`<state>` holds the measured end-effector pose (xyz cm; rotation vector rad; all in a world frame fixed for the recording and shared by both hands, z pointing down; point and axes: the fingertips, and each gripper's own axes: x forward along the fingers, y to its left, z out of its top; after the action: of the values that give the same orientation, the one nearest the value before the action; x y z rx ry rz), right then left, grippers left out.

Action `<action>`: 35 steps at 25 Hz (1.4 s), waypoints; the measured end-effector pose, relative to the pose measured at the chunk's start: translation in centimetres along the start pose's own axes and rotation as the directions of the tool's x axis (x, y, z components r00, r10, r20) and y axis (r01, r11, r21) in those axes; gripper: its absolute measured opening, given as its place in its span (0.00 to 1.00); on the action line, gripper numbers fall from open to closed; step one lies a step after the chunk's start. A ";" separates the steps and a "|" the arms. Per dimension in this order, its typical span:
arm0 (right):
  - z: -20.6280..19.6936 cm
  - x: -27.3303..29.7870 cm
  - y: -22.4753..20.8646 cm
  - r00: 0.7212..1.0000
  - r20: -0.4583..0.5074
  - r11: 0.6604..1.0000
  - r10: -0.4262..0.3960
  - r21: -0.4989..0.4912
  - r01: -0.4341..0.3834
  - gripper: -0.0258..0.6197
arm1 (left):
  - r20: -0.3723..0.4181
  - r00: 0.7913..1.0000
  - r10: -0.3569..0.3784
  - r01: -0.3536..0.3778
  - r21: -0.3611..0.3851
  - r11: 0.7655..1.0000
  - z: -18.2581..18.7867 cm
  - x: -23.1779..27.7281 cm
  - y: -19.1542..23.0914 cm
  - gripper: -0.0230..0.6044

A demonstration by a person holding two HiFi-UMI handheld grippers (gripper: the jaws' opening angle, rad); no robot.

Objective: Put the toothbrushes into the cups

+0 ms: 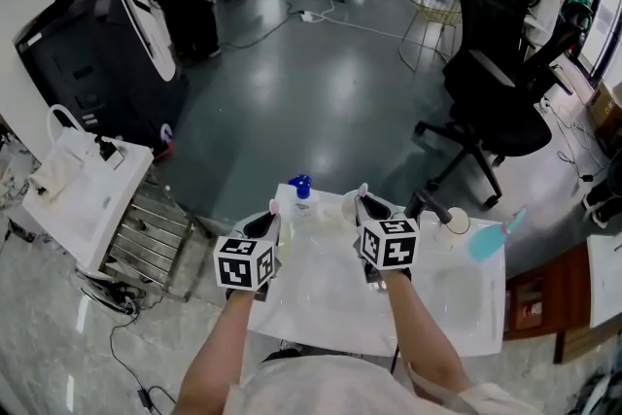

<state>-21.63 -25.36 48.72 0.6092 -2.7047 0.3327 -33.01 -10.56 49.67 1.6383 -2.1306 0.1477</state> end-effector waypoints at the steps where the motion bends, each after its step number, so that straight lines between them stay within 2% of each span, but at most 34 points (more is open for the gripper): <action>1: 0.0 0.0 0.0 1.000 0.001 1.000 0.000 0.002 0.000 0.09 | 0.003 1.000 -0.004 0.004 -0.001 1.000 0.1 0.0 -0.1 0.08; 5: 0.2 -0.1 0.2 1.000 0.009 1.000 0.006 0.010 -0.006 0.14 | 0.013 1.000 -0.010 0.010 0.002 1.000 0.3 0.0 -0.2 0.12; 19: 0.2 -0.8 0.4 1.000 0.010 1.000 0.003 0.011 -0.003 0.15 | 0.019 0.999 -0.028 0.028 0.007 1.000 1.2 0.0 -0.6 0.13; 27: 1.7 -1.8 0.5 0.999 0.040 1.000 -0.002 0.016 0.001 0.15 | 0.038 0.998 -0.056 0.054 0.051 0.997 3.6 0.5 -1.7 0.13; 35: 3.8 -3.3 0.0 0.995 0.086 0.999 -0.046 0.026 0.044 0.15 | 0.039 0.992 -0.120 0.116 0.092 0.989 5.6 1.6 -3.0 0.13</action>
<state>-19.89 -25.32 43.96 0.7063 -2.7685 0.3343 -32.08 -14.84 44.78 1.8299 -2.0799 0.1745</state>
